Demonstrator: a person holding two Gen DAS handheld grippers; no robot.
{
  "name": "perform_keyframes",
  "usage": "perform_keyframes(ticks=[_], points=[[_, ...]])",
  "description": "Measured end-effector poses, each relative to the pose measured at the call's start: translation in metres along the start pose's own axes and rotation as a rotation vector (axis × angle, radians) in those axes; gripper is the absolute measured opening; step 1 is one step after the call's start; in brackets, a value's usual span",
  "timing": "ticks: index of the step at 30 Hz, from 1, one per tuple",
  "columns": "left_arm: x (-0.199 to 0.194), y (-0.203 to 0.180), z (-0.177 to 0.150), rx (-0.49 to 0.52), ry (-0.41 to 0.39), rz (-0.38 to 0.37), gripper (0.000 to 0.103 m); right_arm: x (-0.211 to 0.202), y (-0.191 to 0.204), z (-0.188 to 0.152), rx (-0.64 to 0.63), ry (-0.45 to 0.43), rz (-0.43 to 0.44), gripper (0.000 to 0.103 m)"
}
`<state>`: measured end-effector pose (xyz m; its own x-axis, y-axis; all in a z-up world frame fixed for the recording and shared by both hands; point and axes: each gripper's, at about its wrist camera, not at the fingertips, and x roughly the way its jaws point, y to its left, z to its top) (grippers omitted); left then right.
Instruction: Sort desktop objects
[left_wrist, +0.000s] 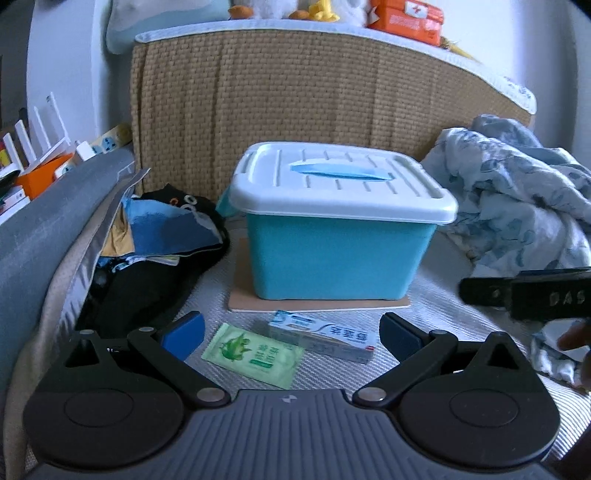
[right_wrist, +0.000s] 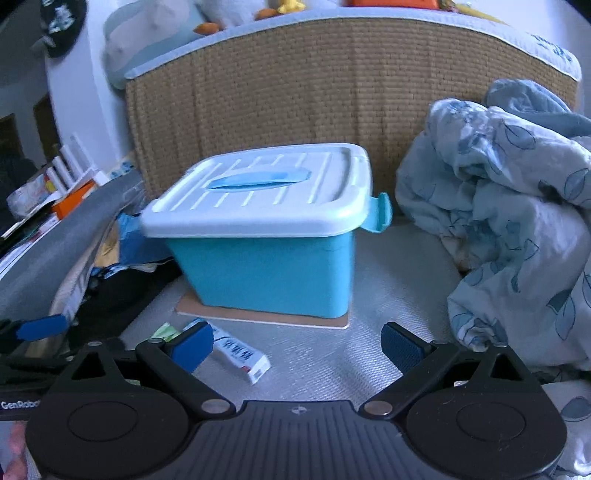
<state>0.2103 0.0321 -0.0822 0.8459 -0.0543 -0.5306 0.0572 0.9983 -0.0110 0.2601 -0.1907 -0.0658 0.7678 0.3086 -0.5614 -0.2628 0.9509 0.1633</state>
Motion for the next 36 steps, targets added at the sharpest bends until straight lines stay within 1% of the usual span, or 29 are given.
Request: perform_keyframes(ticks=[3, 8, 11, 15, 19, 22, 24, 26, 28, 31, 33, 36], points=[[-0.009, -0.005, -0.001, 0.021, -0.021, -0.012, 0.103, -0.007, 0.006, -0.003, -0.018, -0.026, -0.003, 0.100], [-0.018, -0.008, -0.007, 0.045, -0.050, -0.026, 0.103, -0.017, 0.003, -0.010, 0.060, -0.050, 0.004, 0.100], [-0.021, -0.003, -0.015, 0.024, -0.051, -0.032, 0.103, -0.022, 0.005, -0.010, 0.028, -0.054, -0.007, 0.100], [-0.027, 0.005, -0.026, -0.013, -0.061, -0.032, 0.103, -0.032, 0.006, -0.010, -0.015, -0.080, -0.028, 0.100], [-0.034, 0.007, -0.030, -0.016, -0.074, -0.026, 0.103, -0.041, -0.001, -0.011, 0.028, -0.100, -0.027, 0.100], [-0.038, 0.009, -0.031, -0.042, -0.090, -0.032, 0.103, -0.047, -0.007, -0.012, 0.078, -0.111, -0.016, 0.100], [-0.039, 0.008, -0.031, -0.049, -0.079, -0.035, 0.103, -0.050, -0.010, -0.014, 0.096, -0.119, -0.022, 0.100], [-0.040, 0.004, -0.030, -0.024, -0.076, -0.033, 0.103, -0.054, -0.008, -0.016, 0.090, -0.123, -0.033, 0.100], [-0.046, -0.001, -0.028, 0.004, -0.096, -0.033, 0.103, -0.057, -0.006, -0.019, 0.078, -0.126, -0.041, 0.100], [-0.055, -0.003, -0.025, 0.010, -0.116, -0.036, 0.103, -0.065, -0.001, -0.023, 0.051, -0.132, -0.041, 0.100], [-0.060, -0.003, -0.024, 0.021, -0.136, -0.027, 0.103, -0.069, 0.002, -0.025, 0.035, -0.136, -0.037, 0.100], [-0.068, -0.003, -0.021, 0.029, -0.166, 0.011, 0.103, -0.077, 0.006, -0.027, 0.017, -0.149, -0.021, 0.100]])
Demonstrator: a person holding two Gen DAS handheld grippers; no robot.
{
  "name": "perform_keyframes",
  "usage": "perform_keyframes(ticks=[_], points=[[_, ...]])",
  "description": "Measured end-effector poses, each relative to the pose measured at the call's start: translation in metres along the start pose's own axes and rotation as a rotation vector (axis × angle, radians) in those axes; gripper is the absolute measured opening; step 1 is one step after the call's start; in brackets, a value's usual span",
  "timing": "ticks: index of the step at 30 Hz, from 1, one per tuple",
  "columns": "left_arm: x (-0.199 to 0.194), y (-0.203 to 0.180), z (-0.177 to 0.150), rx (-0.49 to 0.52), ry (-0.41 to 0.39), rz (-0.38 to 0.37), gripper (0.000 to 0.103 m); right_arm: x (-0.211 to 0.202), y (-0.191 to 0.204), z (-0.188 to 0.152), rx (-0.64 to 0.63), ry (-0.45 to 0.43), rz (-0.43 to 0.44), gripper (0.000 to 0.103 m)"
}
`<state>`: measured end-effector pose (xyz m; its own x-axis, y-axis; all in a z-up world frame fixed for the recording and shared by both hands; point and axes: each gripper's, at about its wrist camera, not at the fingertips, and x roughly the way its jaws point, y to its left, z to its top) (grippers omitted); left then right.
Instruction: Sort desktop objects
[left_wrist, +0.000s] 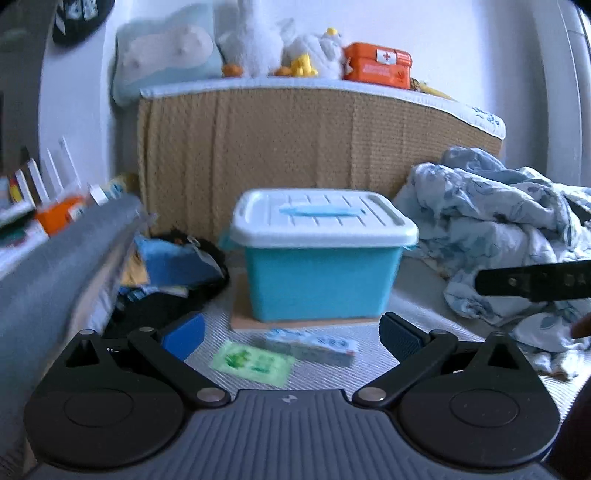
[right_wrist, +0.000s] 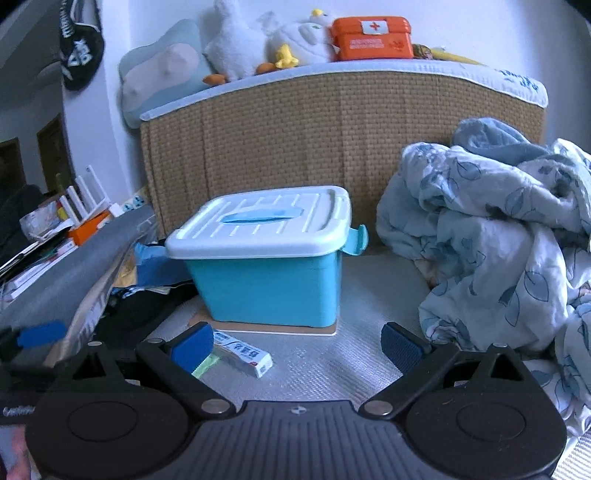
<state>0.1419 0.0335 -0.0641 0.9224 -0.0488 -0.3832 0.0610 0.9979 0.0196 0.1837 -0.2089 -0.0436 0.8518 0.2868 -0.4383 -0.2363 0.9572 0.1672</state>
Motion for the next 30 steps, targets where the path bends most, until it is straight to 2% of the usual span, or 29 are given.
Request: perform_keyframes(ticks=[5, 11, 17, 20, 30], points=[[-0.004, 0.005, 0.000, -0.030, 0.013, -0.013, 0.103, -0.013, 0.005, 0.001, -0.002, -0.044, 0.007, 0.100], [-0.013, 0.007, 0.000, -0.059, 0.014, -0.012, 0.103, -0.024, 0.009, -0.002, -0.010, -0.046, -0.014, 0.100], [-0.027, 0.002, 0.002, -0.013, -0.015, 0.001, 0.103, -0.043, 0.015, -0.003, -0.030, -0.083, -0.035, 0.100], [-0.037, 0.004, 0.005, -0.029, -0.037, 0.000, 0.103, -0.052, 0.016, -0.003, -0.012, -0.093, -0.023, 0.100], [-0.053, 0.010, 0.004, -0.051, -0.021, 0.008, 0.103, -0.070, 0.024, -0.005, -0.017, -0.111, -0.023, 0.100]])
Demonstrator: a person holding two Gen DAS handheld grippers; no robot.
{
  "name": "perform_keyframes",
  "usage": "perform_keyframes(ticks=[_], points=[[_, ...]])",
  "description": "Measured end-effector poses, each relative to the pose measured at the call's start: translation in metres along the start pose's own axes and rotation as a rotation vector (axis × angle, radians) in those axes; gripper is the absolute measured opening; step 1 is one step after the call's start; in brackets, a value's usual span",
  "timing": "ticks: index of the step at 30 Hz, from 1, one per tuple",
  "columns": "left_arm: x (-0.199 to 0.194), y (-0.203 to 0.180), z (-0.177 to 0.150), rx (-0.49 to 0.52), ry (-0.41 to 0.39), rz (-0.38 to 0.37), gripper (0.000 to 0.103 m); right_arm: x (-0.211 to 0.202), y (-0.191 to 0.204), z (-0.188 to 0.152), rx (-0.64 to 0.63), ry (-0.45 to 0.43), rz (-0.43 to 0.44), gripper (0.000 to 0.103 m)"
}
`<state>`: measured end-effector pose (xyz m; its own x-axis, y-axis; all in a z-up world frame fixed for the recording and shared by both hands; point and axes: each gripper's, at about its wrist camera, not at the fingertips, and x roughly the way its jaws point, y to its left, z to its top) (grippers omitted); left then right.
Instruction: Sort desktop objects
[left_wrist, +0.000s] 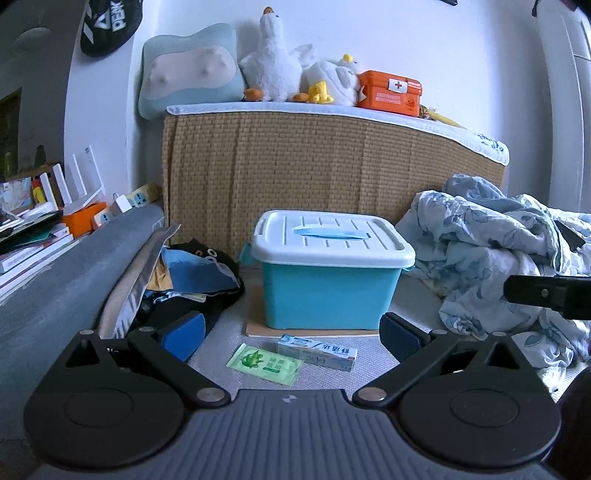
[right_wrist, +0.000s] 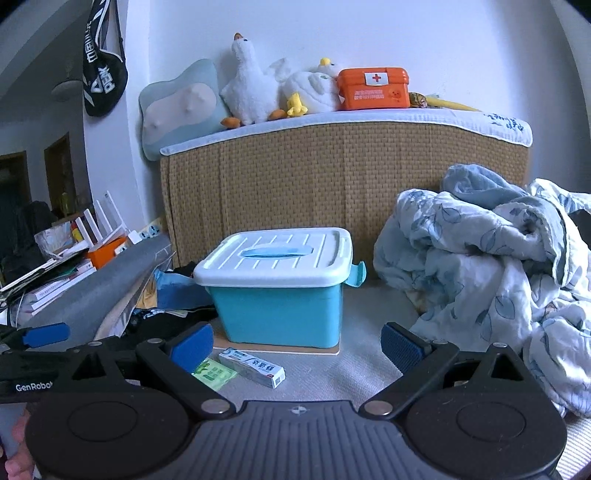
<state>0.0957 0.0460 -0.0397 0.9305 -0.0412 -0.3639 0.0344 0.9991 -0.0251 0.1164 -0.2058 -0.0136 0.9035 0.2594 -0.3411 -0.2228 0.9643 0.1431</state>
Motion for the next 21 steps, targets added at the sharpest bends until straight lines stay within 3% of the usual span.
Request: perform_keyframes(ticks=[10, 21], points=[[-0.018, -0.010, 0.000, 0.027, -0.021, 0.003, 0.103, -0.034, 0.013, 0.003, -0.022, -0.067, 0.021, 0.100], [-0.042, -0.020, -0.001, 0.036, -0.030, -0.005, 0.103, -0.053, 0.022, 0.000, -0.025, -0.064, -0.011, 0.100]])
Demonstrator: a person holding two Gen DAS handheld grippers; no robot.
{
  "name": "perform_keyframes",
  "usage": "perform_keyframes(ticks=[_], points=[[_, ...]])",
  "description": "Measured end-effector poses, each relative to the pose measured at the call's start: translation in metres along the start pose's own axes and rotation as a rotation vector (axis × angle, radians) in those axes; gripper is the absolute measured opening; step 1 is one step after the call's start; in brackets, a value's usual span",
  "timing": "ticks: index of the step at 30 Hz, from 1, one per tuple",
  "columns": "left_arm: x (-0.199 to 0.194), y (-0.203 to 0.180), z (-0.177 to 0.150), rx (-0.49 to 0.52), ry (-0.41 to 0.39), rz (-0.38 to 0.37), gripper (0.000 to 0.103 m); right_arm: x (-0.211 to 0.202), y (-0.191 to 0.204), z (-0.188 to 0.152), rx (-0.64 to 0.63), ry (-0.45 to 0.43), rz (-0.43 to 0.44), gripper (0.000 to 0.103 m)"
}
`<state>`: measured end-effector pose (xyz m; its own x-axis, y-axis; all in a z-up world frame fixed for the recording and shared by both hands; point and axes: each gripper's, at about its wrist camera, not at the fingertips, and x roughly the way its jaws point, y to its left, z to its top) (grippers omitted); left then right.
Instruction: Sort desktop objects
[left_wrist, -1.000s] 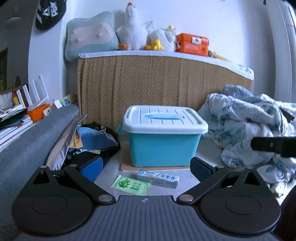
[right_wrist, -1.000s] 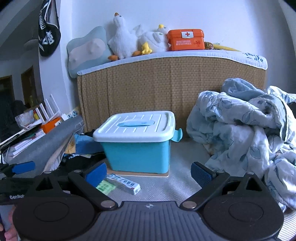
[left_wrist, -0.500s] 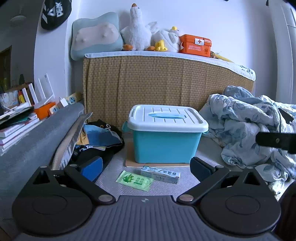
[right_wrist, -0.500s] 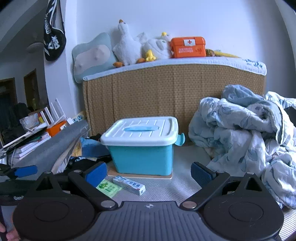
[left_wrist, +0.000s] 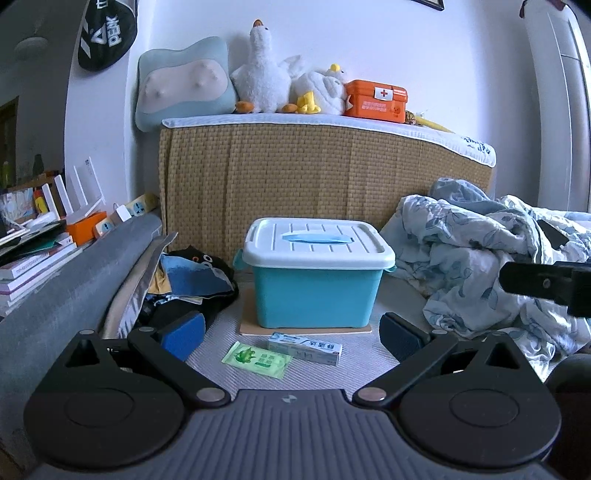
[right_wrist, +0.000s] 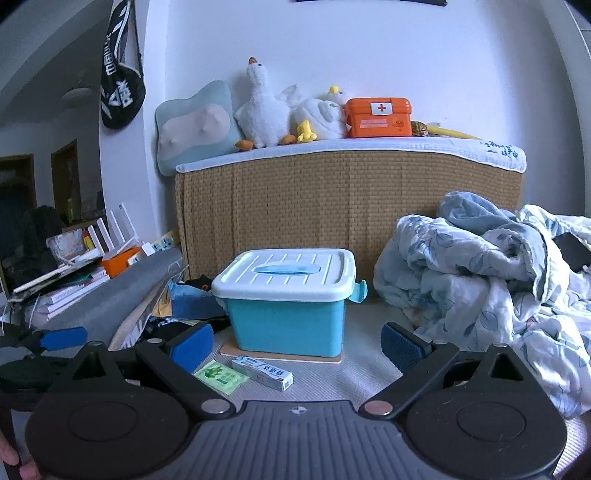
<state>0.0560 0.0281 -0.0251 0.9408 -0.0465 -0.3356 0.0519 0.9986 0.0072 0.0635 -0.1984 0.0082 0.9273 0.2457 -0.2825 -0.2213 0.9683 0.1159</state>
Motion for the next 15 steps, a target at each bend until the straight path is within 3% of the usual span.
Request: perform_keyframes(ticks=[9, 15], points=[[-0.015, -0.017, -0.004, 0.060, -0.003, 0.025, 0.103, -0.021, 0.000, -0.002, 0.022, -0.015, -0.022, 0.100], [-0.030, -0.017, -0.003, 0.042, -0.016, 0.013, 0.103, -0.037, 0.008, -0.003, -0.012, -0.049, -0.018, 0.100]])
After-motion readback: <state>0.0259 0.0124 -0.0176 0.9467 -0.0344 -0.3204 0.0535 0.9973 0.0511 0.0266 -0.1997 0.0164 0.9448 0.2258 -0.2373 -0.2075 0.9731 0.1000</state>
